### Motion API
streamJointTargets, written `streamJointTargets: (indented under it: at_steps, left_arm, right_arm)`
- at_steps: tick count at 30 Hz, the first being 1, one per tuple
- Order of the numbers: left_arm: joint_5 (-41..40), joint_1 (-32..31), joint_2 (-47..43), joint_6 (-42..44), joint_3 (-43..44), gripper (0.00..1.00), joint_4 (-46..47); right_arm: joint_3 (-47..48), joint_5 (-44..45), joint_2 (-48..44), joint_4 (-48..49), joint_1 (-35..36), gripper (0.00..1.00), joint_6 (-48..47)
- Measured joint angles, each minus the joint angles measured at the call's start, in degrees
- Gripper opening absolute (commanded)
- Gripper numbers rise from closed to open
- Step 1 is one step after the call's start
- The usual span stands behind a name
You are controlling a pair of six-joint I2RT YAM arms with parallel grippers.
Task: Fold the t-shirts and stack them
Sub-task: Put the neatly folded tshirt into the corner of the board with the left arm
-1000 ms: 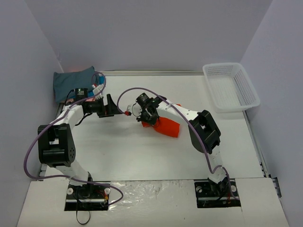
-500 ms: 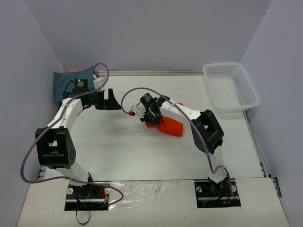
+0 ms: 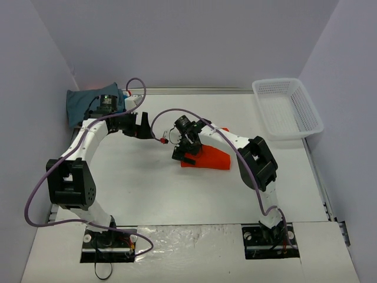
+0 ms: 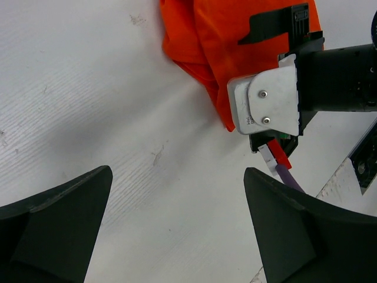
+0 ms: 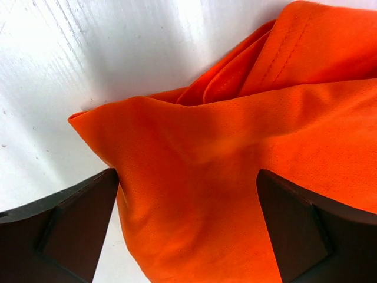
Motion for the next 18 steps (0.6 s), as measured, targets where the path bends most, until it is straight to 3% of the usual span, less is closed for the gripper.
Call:
streamJointTargets:
  at_steps: [18]
  left_arm:
    - [-4.37,1.31,-0.26,2.38,-3.04,0.94,-0.24]
  right_arm:
    - [-0.63,-1.55,-3.54,0.00,-0.87,1.00,0.17]
